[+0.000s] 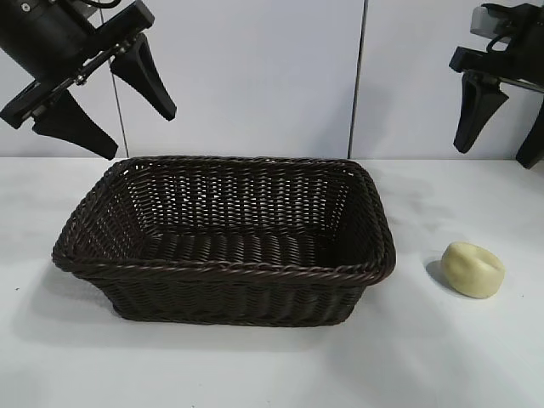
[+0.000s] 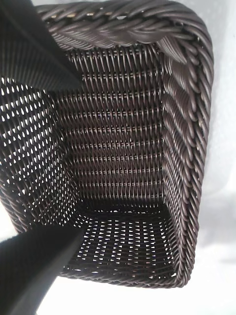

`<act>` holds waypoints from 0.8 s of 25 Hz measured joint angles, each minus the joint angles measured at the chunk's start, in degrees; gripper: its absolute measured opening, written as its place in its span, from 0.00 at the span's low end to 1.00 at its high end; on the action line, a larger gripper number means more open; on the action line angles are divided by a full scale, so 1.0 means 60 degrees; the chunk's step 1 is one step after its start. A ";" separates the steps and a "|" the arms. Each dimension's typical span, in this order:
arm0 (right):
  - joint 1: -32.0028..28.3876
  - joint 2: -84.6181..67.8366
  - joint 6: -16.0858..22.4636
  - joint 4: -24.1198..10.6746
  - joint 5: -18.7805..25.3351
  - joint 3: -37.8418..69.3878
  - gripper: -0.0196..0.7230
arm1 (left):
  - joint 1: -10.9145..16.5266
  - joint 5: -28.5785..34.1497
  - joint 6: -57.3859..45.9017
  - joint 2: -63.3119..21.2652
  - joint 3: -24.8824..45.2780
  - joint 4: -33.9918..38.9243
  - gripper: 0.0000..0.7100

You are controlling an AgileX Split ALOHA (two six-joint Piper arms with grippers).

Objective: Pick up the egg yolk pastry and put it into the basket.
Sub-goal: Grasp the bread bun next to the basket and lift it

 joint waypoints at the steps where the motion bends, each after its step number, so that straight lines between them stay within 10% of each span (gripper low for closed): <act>1: 0.0000 0.0080 -0.0027 0.0003 0.0000 0.0069 0.74 | 0.0000 0.0000 0.0000 0.0000 0.0000 0.0000 0.77; 20: 0.0039 0.1042 -0.0208 0.0166 -0.0014 0.0317 0.74 | 0.0000 -0.0060 0.0000 0.0000 0.0000 0.0000 0.77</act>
